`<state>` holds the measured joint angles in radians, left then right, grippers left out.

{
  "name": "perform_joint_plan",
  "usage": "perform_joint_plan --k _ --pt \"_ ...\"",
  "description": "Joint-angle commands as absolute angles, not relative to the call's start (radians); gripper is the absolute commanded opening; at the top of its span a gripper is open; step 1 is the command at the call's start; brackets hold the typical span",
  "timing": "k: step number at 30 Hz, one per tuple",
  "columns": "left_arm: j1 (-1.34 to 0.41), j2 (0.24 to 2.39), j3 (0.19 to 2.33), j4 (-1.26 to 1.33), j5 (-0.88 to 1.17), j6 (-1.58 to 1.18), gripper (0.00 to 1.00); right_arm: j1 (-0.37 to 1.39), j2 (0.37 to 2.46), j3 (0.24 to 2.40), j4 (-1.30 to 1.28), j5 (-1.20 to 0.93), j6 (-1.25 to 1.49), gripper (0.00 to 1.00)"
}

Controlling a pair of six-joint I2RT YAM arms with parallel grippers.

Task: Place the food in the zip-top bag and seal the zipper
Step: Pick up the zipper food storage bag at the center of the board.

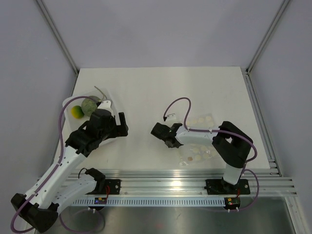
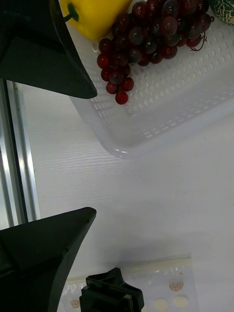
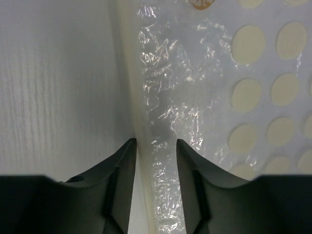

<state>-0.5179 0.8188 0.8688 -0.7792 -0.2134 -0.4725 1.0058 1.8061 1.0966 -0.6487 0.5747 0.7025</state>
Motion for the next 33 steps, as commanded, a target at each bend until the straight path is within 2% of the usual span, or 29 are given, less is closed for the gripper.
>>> perform_joint_plan --k 1,2,4,8,10,12,18,23,28,33 --pt "-0.514 0.827 0.884 -0.755 -0.206 -0.482 0.98 1.005 1.764 1.055 -0.617 0.575 0.749 0.41" --pt "-0.514 0.827 0.881 -0.749 -0.201 -0.483 0.98 1.006 1.760 1.048 -0.612 0.575 0.752 0.32" --pt "-0.514 0.828 0.877 -0.746 -0.189 -0.486 0.98 1.005 1.747 1.043 -0.611 0.572 0.752 0.23" --pt "-0.514 0.828 0.873 -0.736 -0.179 -0.489 0.98 1.005 1.726 1.040 -0.601 0.565 0.742 0.23" --pt "-0.514 0.830 0.871 -0.736 -0.176 -0.492 0.98 1.005 1.717 1.037 -0.600 0.565 0.742 0.18" --pt "-0.514 0.830 0.870 -0.736 -0.170 -0.491 0.98 1.005 1.712 1.032 -0.603 0.577 0.756 0.00" --pt "-0.514 0.828 0.871 -0.733 -0.144 -0.477 0.98 1.006 1.643 1.032 -0.597 0.563 0.758 0.00" --pt "-0.515 0.828 0.876 -0.706 -0.091 -0.489 0.97 0.999 1.491 1.034 -0.517 0.506 0.701 0.00" --pt "-0.517 0.830 0.793 -0.568 0.147 -0.598 0.88 0.986 1.379 1.008 -0.404 0.391 0.721 0.00" --pt "-0.525 0.845 0.718 -0.401 0.227 -0.684 0.81 0.988 1.348 0.996 -0.351 0.311 0.779 0.00"
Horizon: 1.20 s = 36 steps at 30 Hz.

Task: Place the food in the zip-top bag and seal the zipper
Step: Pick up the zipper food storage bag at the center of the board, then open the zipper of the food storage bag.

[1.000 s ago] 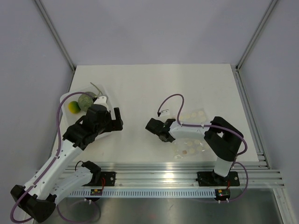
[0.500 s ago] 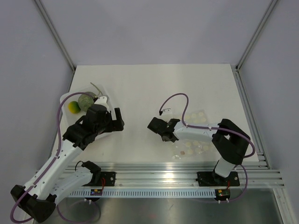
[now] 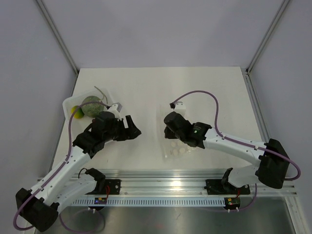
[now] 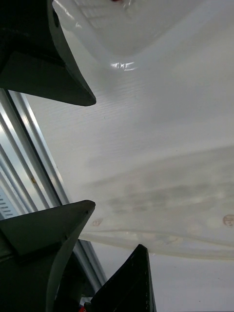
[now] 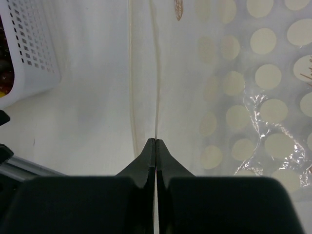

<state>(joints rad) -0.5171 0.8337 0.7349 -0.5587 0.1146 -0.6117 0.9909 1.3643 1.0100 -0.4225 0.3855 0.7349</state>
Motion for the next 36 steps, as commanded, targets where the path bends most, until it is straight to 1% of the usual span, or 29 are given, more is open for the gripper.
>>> perform_joint_plan --k 1,5,8,18,27,30,33,34,35,36 --pt "-0.529 0.850 0.721 -0.390 0.235 -0.695 0.80 0.988 1.351 0.997 -0.350 0.296 0.784 0.00" --pt "-0.560 0.873 0.726 -0.351 0.193 -0.739 0.77 0.986 1.359 1.002 -0.330 0.273 0.796 0.00" --pt "-0.565 0.877 0.703 -0.283 0.199 -0.775 0.75 0.988 1.373 1.017 -0.322 0.268 0.805 0.00" --pt "-0.604 1.052 0.730 -0.173 0.193 -0.808 0.73 0.988 1.399 1.061 -0.318 0.245 0.801 0.00" --pt "-0.657 1.199 0.718 -0.080 0.172 -0.838 0.66 0.988 1.367 1.060 -0.334 0.244 0.799 0.00" --pt "-0.658 1.244 0.719 -0.069 0.167 -0.831 0.53 0.988 1.355 1.063 -0.345 0.253 0.805 0.00" --pt "-0.658 1.279 0.719 -0.060 0.173 -0.834 0.25 0.989 1.324 1.065 -0.354 0.256 0.807 0.00" --pt "-0.658 1.284 0.719 -0.066 0.178 -0.836 0.07 0.988 1.319 1.065 -0.376 0.262 0.807 0.00" --pt "-0.660 1.279 0.719 -0.072 0.179 -0.836 0.00 0.988 1.313 1.074 -0.394 0.271 0.805 0.00" --pt "-0.660 1.275 0.716 -0.081 0.178 -0.838 0.00 0.989 1.309 1.081 -0.420 0.303 0.804 0.00"
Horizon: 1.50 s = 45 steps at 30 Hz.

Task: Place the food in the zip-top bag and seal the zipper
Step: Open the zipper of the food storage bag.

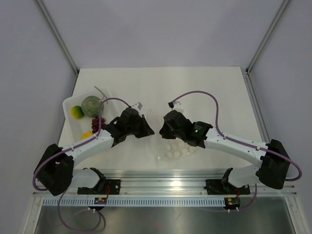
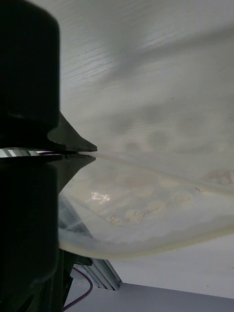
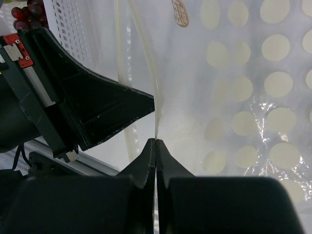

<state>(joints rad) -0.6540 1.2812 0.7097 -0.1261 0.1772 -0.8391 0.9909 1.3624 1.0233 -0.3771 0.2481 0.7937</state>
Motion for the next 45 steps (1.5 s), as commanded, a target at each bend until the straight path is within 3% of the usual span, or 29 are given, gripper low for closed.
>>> perform_joint_plan --k 1,7,12,17,21,22,25,26,27,30,37,45 --pt "-0.660 1.247 0.703 -0.089 0.169 -0.839 0.00 0.988 1.304 1.091 -0.449 0.323 0.802 0.00" --pt "-0.660 1.117 0.704 -0.152 0.133 -0.830 0.00 0.991 1.342 1.166 -0.587 0.368 0.779 0.01" --pt "-0.660 1.092 0.749 -0.210 0.138 -0.821 0.00 1.038 1.474 1.287 -0.666 0.442 0.796 0.09" --pt "-0.660 1.063 0.744 -0.215 0.166 -0.839 0.00 1.065 1.560 1.382 -0.700 0.459 0.796 0.24" --pt "-0.660 1.029 0.738 -0.213 0.176 -0.841 0.00 1.068 1.597 1.391 -0.675 0.442 0.801 0.49" --pt "-0.660 1.023 0.738 -0.219 0.175 -0.841 0.00 1.068 1.601 1.390 -0.678 0.443 0.804 0.49" --pt "-0.660 1.005 0.752 -0.245 0.169 -0.827 0.00 1.069 1.614 1.382 -0.681 0.453 0.810 0.44" --pt "-0.660 1.002 0.755 -0.253 0.167 -0.816 0.00 1.068 1.615 1.373 -0.680 0.459 0.811 0.36" --pt "-0.660 0.999 0.761 -0.264 0.155 -0.810 0.00 1.069 1.615 1.370 -0.684 0.463 0.818 0.21" --pt "-0.655 1.005 0.804 -0.337 0.114 -0.738 0.00 1.068 1.585 1.356 -0.712 0.514 0.842 0.01" --pt "-0.583 1.100 0.899 -0.495 0.227 -0.540 0.00 1.068 1.493 1.445 -0.880 0.705 0.818 0.00" --pt "-0.572 1.221 1.028 -0.557 0.259 -0.420 0.00 1.068 1.624 1.721 -1.138 0.827 0.833 0.00"
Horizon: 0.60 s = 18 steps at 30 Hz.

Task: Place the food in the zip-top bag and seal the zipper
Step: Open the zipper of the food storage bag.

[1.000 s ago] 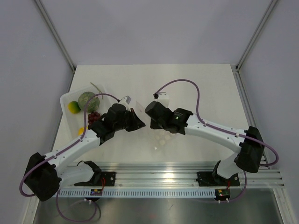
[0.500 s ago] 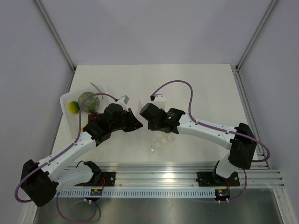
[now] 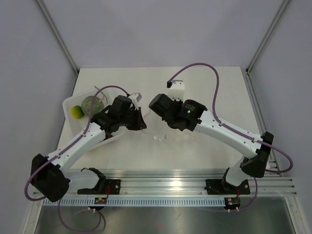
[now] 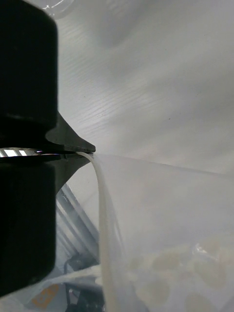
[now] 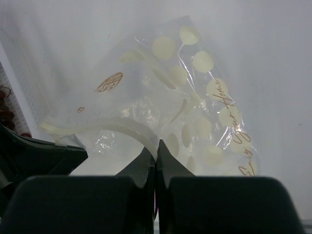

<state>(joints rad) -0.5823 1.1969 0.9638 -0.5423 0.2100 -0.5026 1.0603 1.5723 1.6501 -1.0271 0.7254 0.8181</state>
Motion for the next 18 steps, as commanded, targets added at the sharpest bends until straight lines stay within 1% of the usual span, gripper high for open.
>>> perform_joint_plan --k 1,5,7,8,10,11,12,13,15,18 --pt "-0.557 1.229 1.034 -0.549 0.268 -0.413 0.00 1.068 1.637 1.741 -1.138 0.828 0.833 0.00" --pt "-0.451 1.276 1.029 -0.505 0.421 -0.413 0.00 1.059 1.699 1.763 -1.111 0.802 0.822 0.00" --pt "-0.399 1.288 1.031 -0.485 0.439 -0.405 0.01 1.034 1.713 1.756 -1.071 0.767 0.799 0.00" --pt "-0.388 1.295 1.037 -0.489 0.451 -0.402 0.06 1.020 1.726 1.750 -1.060 0.755 0.796 0.00" --pt "-0.364 1.305 1.060 -0.508 0.472 -0.396 0.32 0.990 1.739 1.734 -1.013 0.718 0.782 0.00" --pt "-0.359 1.305 1.068 -0.514 0.491 -0.391 0.51 0.954 1.752 1.730 -0.997 0.665 0.778 0.00" --pt "-0.357 1.301 1.074 -0.531 0.497 -0.390 0.59 0.939 1.758 1.727 -0.962 0.637 0.766 0.00" --pt "-0.357 1.287 1.084 -0.537 0.497 -0.385 0.61 0.925 1.766 1.729 -0.954 0.609 0.765 0.00" --pt "-0.357 1.269 1.094 -0.558 0.482 -0.380 0.72 0.908 1.802 1.767 -0.975 0.607 0.761 0.00" --pt "-0.345 1.244 1.141 -0.632 0.428 -0.356 0.73 0.894 1.851 1.799 -1.009 0.612 0.758 0.00"
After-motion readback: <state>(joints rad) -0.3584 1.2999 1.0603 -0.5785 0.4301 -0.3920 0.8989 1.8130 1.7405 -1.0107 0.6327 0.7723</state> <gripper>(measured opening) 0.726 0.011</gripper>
